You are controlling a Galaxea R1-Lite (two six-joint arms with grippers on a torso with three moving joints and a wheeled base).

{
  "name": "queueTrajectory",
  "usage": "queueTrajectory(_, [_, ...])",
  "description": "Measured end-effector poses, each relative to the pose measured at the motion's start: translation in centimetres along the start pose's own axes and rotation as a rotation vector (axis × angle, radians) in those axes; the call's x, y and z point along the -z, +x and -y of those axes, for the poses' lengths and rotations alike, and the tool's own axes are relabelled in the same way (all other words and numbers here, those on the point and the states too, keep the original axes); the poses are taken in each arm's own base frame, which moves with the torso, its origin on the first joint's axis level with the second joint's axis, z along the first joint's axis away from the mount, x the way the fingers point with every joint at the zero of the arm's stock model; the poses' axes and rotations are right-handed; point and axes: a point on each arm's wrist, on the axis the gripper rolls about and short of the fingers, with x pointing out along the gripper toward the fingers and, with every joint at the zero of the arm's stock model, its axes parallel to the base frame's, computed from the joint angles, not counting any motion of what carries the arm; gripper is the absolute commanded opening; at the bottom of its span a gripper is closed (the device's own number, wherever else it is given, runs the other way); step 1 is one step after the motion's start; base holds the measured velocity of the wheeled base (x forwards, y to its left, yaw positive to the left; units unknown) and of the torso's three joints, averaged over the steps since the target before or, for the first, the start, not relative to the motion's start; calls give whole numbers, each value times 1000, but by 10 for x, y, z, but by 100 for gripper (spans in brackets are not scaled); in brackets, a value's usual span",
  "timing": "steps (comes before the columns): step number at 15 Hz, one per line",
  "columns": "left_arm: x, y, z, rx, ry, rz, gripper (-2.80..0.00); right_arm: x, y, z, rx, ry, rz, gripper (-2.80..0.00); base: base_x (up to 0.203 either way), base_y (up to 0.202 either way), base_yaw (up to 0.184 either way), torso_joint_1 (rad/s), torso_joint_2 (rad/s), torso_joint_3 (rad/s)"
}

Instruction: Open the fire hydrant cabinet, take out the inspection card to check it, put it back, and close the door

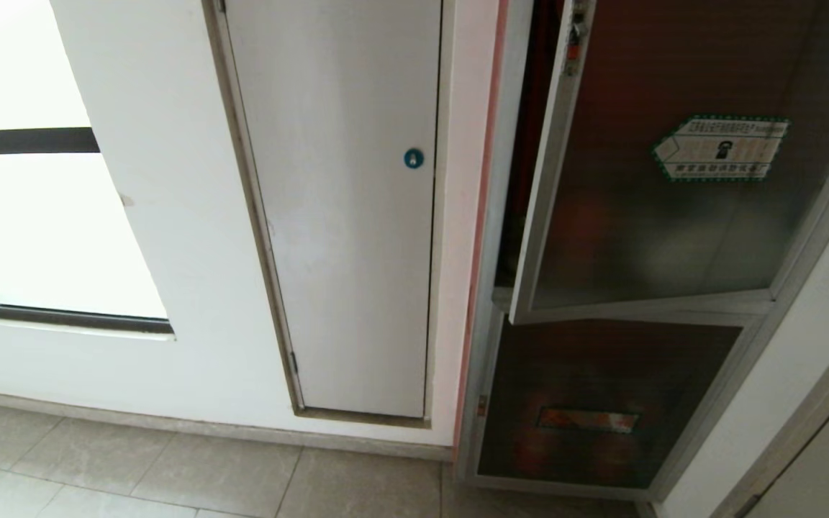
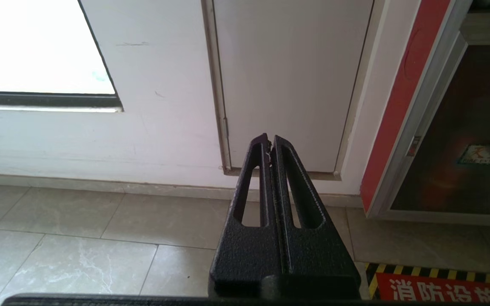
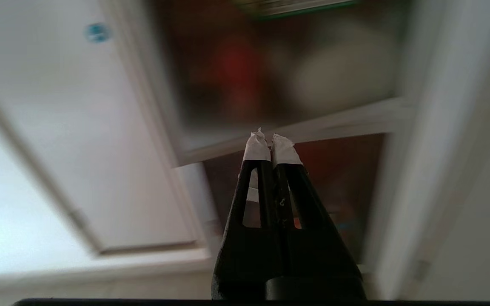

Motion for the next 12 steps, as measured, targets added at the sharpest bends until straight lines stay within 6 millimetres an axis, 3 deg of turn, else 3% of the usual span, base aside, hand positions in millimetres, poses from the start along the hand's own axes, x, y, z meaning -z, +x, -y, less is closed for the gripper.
queueTrajectory(5, [0, 0, 0, 0, 0, 0, -280, 32, -42, 16, 53, -95, 99, -280, 0, 0, 0, 0, 0, 0])
queueTrajectory(12, [0, 0, 0, 1, 0, 0, -280, 114, -56, 25, -97, -168, 49, -280, 0, 0, 0, 0, 0, 0])
